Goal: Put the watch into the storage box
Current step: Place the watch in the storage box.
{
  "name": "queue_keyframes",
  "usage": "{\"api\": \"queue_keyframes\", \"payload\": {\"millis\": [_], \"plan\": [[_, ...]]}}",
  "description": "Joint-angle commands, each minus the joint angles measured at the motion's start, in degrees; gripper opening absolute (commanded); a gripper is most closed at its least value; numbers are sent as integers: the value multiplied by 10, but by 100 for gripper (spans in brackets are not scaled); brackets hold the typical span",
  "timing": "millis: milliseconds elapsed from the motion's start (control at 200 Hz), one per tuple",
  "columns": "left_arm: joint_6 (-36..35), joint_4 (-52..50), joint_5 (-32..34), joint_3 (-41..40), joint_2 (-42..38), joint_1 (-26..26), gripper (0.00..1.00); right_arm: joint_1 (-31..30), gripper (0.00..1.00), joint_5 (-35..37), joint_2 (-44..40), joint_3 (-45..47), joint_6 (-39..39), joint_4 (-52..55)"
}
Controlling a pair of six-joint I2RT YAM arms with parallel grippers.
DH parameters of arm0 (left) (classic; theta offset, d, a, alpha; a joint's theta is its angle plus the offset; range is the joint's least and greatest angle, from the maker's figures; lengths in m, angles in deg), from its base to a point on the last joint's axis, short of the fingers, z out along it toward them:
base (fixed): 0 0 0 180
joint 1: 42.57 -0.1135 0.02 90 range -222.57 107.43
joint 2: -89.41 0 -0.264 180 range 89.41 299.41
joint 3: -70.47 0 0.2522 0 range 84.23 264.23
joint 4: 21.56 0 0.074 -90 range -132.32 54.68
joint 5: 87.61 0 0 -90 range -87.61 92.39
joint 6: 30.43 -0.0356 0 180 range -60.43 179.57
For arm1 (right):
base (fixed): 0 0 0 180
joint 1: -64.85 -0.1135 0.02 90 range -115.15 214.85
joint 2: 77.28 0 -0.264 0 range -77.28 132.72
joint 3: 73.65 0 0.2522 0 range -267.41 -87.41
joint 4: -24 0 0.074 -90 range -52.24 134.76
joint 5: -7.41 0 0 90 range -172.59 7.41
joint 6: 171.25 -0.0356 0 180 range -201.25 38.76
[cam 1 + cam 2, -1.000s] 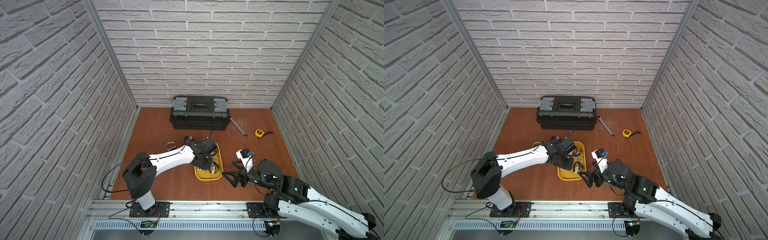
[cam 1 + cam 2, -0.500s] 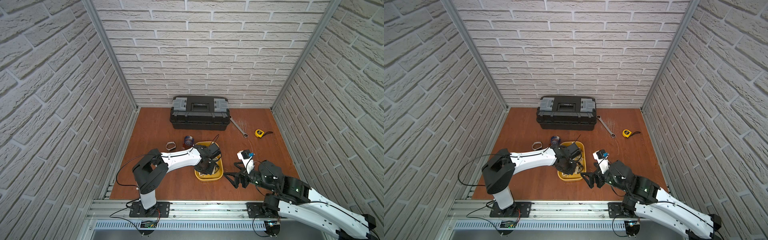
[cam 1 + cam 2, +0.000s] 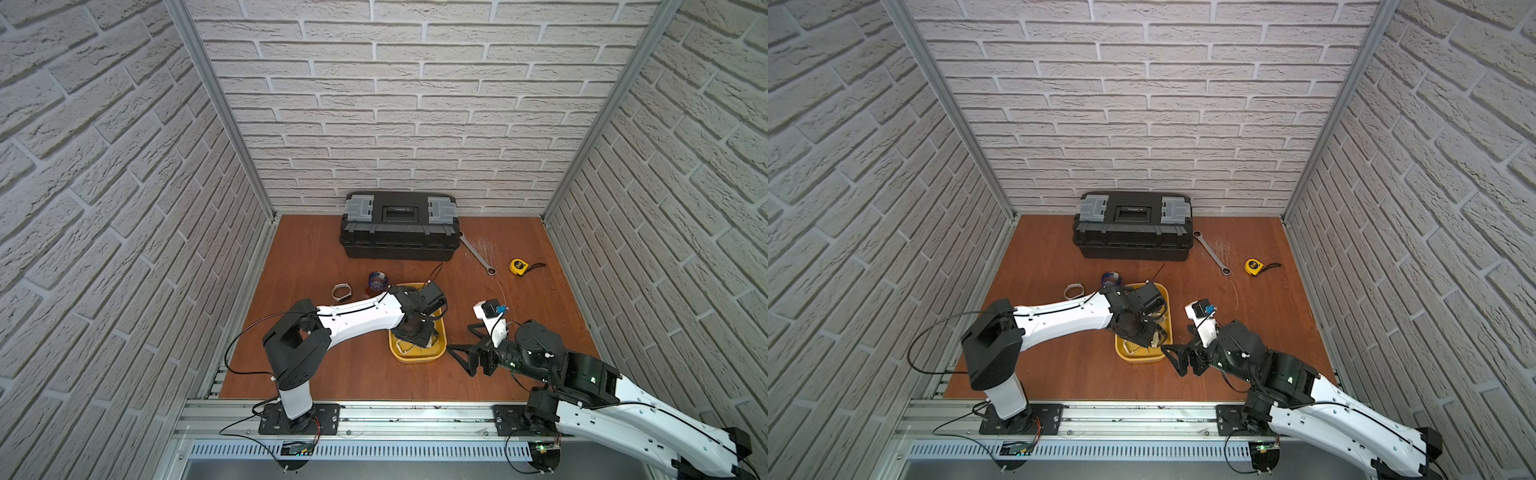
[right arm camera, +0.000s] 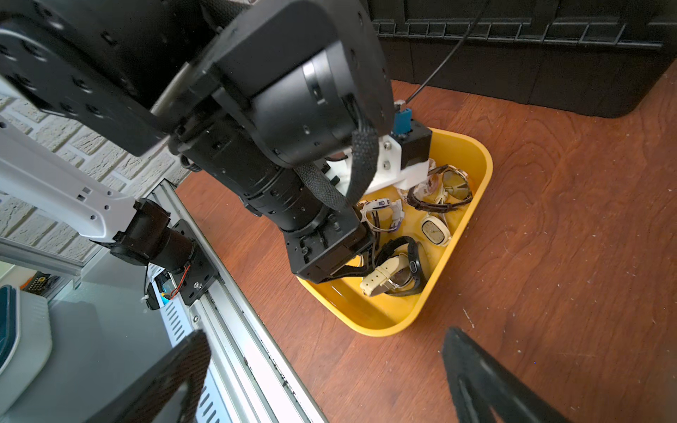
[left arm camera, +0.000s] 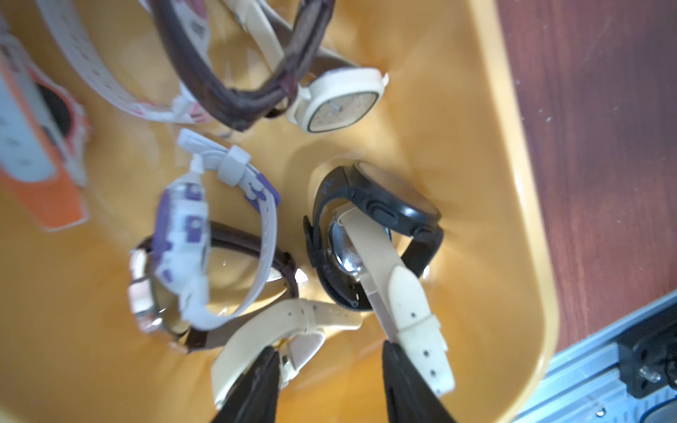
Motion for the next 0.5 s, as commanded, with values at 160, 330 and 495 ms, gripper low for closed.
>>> {"api": "queue_keyframes", "payload": {"millis": [160,330,495], "plan": [[-8,-33,62,12,-116,-56,70,-4,100,7,15,-9,13,-19],[-38,13,25,-25,-152,-194,76,-3,100,4,27,-7,11,-26],[-91,45,-17,-26,-114,-324,77,-3,100,4,28,-5,7,-24]]}}
